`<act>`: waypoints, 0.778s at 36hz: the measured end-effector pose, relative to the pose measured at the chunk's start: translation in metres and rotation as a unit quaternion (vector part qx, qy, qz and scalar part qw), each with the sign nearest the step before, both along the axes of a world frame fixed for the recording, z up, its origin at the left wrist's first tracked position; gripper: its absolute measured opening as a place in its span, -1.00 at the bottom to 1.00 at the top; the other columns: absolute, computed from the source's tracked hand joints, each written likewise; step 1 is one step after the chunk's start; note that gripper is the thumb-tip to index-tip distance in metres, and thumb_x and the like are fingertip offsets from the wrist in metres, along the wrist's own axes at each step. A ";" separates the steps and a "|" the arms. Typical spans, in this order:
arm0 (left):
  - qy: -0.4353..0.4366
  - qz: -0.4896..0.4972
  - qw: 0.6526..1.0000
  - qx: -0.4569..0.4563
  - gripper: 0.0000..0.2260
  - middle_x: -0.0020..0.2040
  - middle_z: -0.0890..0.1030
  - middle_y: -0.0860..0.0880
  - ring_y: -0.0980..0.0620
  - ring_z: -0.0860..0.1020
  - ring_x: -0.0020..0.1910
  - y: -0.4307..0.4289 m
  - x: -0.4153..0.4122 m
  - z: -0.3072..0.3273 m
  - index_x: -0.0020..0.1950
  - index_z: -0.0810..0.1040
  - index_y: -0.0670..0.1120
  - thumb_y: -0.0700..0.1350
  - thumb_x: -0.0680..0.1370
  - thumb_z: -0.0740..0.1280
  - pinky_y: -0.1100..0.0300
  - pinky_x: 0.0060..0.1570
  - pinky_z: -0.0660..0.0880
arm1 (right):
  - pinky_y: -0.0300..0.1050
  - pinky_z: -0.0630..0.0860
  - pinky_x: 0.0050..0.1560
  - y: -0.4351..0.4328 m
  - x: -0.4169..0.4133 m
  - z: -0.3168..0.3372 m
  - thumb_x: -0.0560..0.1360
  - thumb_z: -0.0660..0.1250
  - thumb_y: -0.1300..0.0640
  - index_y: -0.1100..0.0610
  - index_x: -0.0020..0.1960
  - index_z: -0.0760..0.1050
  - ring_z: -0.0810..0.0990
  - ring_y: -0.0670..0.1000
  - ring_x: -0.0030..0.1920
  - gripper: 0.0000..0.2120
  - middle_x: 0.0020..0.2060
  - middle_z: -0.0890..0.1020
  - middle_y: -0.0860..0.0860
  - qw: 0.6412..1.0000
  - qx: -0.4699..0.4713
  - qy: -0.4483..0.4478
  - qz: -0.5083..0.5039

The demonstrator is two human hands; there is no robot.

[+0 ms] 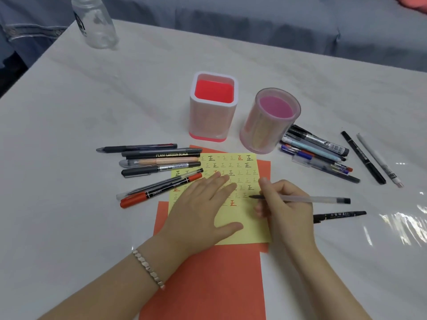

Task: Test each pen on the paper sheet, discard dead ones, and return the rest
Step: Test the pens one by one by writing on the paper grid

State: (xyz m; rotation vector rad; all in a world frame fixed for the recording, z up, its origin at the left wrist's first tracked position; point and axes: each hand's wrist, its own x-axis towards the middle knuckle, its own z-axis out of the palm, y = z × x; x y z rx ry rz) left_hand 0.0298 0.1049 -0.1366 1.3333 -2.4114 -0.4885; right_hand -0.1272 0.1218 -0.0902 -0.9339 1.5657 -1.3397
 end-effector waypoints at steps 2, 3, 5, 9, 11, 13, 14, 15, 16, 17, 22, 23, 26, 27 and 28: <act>-0.004 0.006 1.000 0.002 -0.36 0.37 0.42 0.01 0.08 0.24 0.38 -0.001 0.000 0.001 0.35 0.44 -0.01 0.34 0.41 0.14 0.12 0.36 0.05 | -0.32 0.34 -0.50 -0.002 0.003 -0.007 0.44 0.39 0.12 0.17 -0.48 0.32 0.36 -0.08 -0.60 -0.60 -0.67 0.44 0.00 0.999 -0.004 0.032 -0.030; -0.006 0.008 1.000 0.001 -0.36 0.38 0.41 0.02 0.09 0.22 0.39 -0.001 -0.001 0.001 0.35 0.44 0.01 0.35 0.40 0.13 0.11 0.37 0.03 | -0.33 0.32 -0.50 -0.004 0.004 -0.010 0.44 0.40 0.11 0.15 -0.52 0.29 0.34 -0.09 -0.61 -0.57 -0.69 0.41 -0.01 0.998 -0.007 0.050 -0.045; -0.009 0.012 1.000 -0.003 -0.36 0.40 0.39 0.04 0.09 0.20 0.41 0.000 -0.001 0.001 0.35 0.44 0.04 0.36 0.39 0.13 0.09 0.38 0.02 | -0.33 0.29 -0.50 -0.006 0.007 -0.016 0.43 0.40 0.10 0.12 -0.57 0.26 0.32 -0.12 -0.61 -0.52 -0.70 0.38 -0.04 0.994 -0.014 0.084 -0.067; -0.007 0.016 1.000 -0.019 -0.36 0.40 0.38 0.04 0.06 0.25 0.42 0.000 -0.002 -0.001 0.33 0.46 0.04 0.36 0.38 0.14 0.06 0.38 0.04 | -0.27 0.28 -0.48 -0.011 0.012 -0.028 0.45 0.36 0.20 0.18 -0.55 0.26 0.30 -0.09 -0.56 -0.54 -0.64 0.36 0.05 0.989 -0.025 0.119 -0.089; 0.000 0.018 1.000 -0.026 -0.36 0.40 0.39 0.03 0.05 0.28 0.41 0.000 -0.003 -0.001 0.32 0.48 0.03 0.35 0.37 0.15 0.05 0.37 0.06 | -0.23 0.27 -0.46 -0.012 0.015 -0.031 0.40 0.32 0.17 0.24 -0.53 0.24 0.30 -0.05 -0.53 -0.60 -0.59 0.37 0.16 0.985 -0.032 0.138 -0.095; 0.002 0.020 0.999 -0.026 -0.36 0.39 0.39 0.03 0.05 0.29 0.41 0.000 -0.003 -0.001 0.31 0.48 0.03 0.35 0.36 0.16 0.04 0.37 0.07 | -0.26 0.25 -0.47 -0.012 0.016 -0.032 0.34 0.26 0.15 0.29 -0.51 0.25 0.29 -0.05 -0.53 -0.65 -0.58 0.37 0.24 0.984 -0.032 0.145 -0.097; 0.002 0.021 0.999 -0.026 -0.36 0.40 0.39 0.03 0.05 0.29 0.41 0.000 -0.003 -0.002 0.32 0.47 0.03 0.35 0.36 0.16 0.03 0.36 0.08 | -0.28 0.25 -0.47 -0.011 0.016 -0.032 0.33 0.25 0.16 0.32 -0.51 0.26 0.29 -0.06 -0.53 -0.67 -0.57 0.37 0.29 0.984 -0.032 0.149 -0.097; 0.001 0.021 0.999 -0.025 -0.36 0.40 0.39 0.02 0.05 0.28 0.41 0.000 -0.003 -0.002 0.32 0.47 0.02 0.35 0.35 0.16 0.03 0.36 0.08 | -0.29 0.25 -0.47 -0.011 0.016 -0.032 0.32 0.25 0.17 0.33 -0.50 0.27 0.29 -0.06 -0.53 -0.68 -0.56 0.38 0.31 0.983 -0.031 0.154 -0.097; 0.001 0.021 0.999 -0.025 -0.36 0.40 0.39 0.02 0.04 0.28 0.41 0.000 -0.003 -0.002 0.32 0.47 0.02 0.35 0.36 0.16 0.02 0.36 0.08 | -0.30 0.25 -0.47 -0.011 0.016 -0.032 0.31 0.24 0.17 0.34 -0.50 0.27 0.30 -0.06 -0.53 -0.68 -0.55 0.39 0.32 0.982 -0.031 0.159 -0.095; 0.003 0.021 0.999 -0.025 -0.36 0.40 0.39 0.02 0.04 0.28 0.42 0.000 -0.003 -0.002 0.32 0.47 0.02 0.34 0.36 0.16 0.02 0.36 0.08 | -0.30 0.25 -0.47 -0.011 0.015 -0.032 0.31 0.24 0.17 0.33 -0.51 0.27 0.30 -0.06 -0.53 -0.68 -0.55 0.40 0.32 0.981 -0.031 0.165 -0.094; 0.007 0.022 0.999 -0.026 -0.36 0.40 0.39 0.01 0.04 0.28 0.42 0.000 -0.003 -0.001 0.32 0.47 0.01 0.34 0.36 0.16 0.01 0.36 0.09 | -0.28 0.25 -0.46 -0.012 0.015 -0.032 0.30 0.25 0.16 0.30 -0.51 0.27 0.31 -0.05 -0.52 -0.69 -0.55 0.40 0.30 0.981 -0.030 0.174 -0.086; 0.006 0.022 0.999 -0.028 -0.36 0.40 0.39 0.01 0.04 0.28 0.41 0.000 -0.003 -0.001 0.32 0.48 0.01 0.34 0.36 0.16 0.01 0.36 0.09 | -0.28 0.25 -0.46 -0.012 0.015 -0.032 0.31 0.25 0.16 0.30 -0.52 0.26 0.32 -0.05 -0.52 -0.69 -0.55 0.39 0.30 0.981 -0.029 0.173 -0.085; 0.005 0.021 0.999 -0.029 -0.36 0.39 0.39 0.01 0.03 0.29 0.41 0.000 -0.004 -0.002 0.31 0.48 0.00 0.33 0.36 0.16 0.01 0.36 0.09 | -0.28 0.25 -0.47 -0.012 0.016 -0.032 0.31 0.25 0.16 0.30 -0.52 0.26 0.31 -0.06 -0.52 -0.68 -0.55 0.39 0.30 0.980 -0.029 0.176 -0.085; 0.006 0.022 0.999 -0.028 -0.36 0.40 0.39 0.01 0.03 0.29 0.41 0.000 -0.004 -0.002 0.31 0.48 0.00 0.33 0.35 0.17 0.01 0.36 0.09 | -0.28 0.25 -0.47 -0.012 0.016 -0.032 0.31 0.25 0.16 0.30 -0.51 0.26 0.31 -0.06 -0.52 -0.68 -0.55 0.40 0.30 0.980 -0.028 0.180 -0.084; 0.006 0.023 0.999 -0.027 -0.36 0.40 0.39 0.01 0.04 0.29 0.41 0.000 -0.004 -0.002 0.31 0.48 0.00 0.33 0.35 0.17 0.01 0.37 0.09 | -0.28 0.25 -0.47 -0.012 0.016 -0.033 0.31 0.25 0.15 0.31 -0.51 0.27 0.31 -0.05 -0.52 -0.68 -0.55 0.40 0.30 0.979 -0.028 0.183 -0.084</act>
